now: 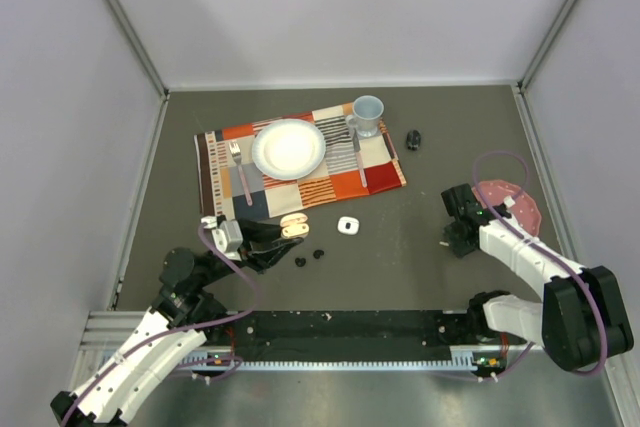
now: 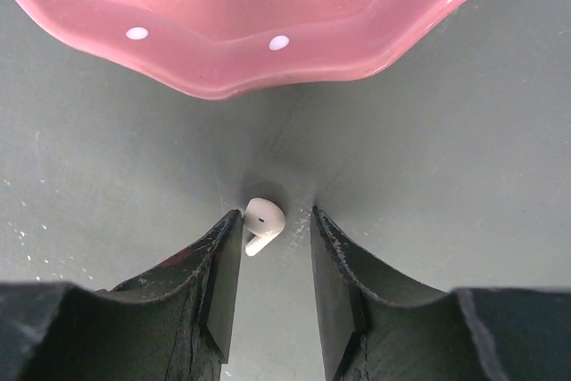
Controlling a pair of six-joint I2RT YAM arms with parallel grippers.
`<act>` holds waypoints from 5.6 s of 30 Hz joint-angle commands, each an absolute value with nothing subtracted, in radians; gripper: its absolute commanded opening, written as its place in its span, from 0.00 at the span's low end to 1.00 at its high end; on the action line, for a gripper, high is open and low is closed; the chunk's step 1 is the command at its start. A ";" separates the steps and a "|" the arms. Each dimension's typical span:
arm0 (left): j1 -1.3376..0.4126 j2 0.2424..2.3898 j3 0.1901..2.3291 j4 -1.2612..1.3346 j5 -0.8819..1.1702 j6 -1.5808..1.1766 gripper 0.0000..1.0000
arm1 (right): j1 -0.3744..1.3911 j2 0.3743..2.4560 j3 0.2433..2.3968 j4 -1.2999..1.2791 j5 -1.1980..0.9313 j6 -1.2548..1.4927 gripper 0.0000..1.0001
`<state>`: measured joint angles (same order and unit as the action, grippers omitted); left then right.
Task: Insert the wireless bluetooth earbuds into the charging case
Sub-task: Pick up the right earbud from the corner of the board, then insert the right earbud into the right side groove of the charging case.
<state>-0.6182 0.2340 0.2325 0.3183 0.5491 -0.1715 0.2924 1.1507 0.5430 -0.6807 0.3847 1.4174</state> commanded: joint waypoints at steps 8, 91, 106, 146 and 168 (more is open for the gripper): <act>-0.621 0.242 0.275 0.341 0.535 -0.161 0.00 | 0.299 1.135 0.546 -0.693 0.422 1.454 0.39; -0.621 0.439 0.305 0.422 0.551 -0.218 0.00 | 1.373 1.021 1.026 0.023 0.747 -0.055 0.00; -0.621 0.405 0.285 0.448 0.571 -0.173 0.00 | 1.451 1.127 1.032 0.129 0.575 -0.031 0.00; -0.621 0.360 0.284 0.446 0.508 -0.183 0.00 | 1.476 1.230 1.022 0.077 0.629 -0.106 0.00; -0.621 0.347 0.279 0.448 0.452 -0.206 0.00 | 1.505 1.253 1.000 0.104 0.670 -0.152 0.00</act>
